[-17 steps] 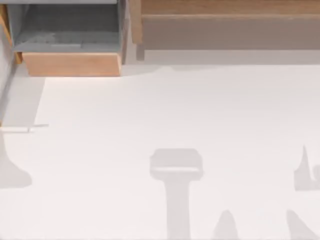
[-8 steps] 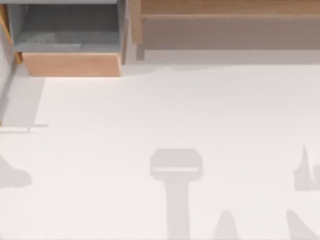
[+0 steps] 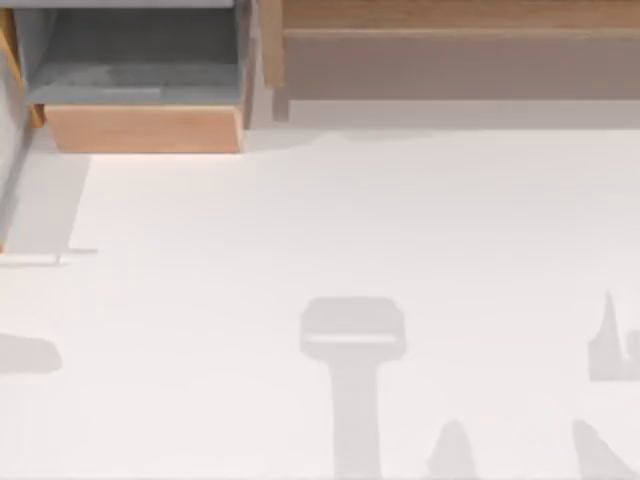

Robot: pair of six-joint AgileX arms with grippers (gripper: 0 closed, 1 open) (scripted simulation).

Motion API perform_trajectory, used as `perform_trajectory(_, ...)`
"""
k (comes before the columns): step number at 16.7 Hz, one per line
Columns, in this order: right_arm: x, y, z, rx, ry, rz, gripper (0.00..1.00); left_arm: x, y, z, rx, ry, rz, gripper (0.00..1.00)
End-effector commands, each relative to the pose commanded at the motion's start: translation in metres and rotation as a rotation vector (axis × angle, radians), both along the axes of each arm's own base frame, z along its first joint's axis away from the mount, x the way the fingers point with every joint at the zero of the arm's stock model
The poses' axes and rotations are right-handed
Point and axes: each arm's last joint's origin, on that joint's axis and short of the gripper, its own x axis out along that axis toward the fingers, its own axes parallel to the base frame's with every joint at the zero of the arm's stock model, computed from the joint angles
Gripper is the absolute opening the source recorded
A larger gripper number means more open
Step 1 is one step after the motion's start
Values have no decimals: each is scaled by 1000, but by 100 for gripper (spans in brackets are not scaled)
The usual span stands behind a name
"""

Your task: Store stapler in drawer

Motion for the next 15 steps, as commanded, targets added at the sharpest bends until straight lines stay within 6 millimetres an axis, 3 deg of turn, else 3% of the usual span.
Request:
perform_trajectory(8, 0, 0, 0, 0, 0, 0, 100, 0, 0, -5, -19, 19, 2, 0)
perform_trajectory(15, 0, 0, 0, 0, 0, 0, 100, 59, 0, -2, -12, 11, 1, 0)
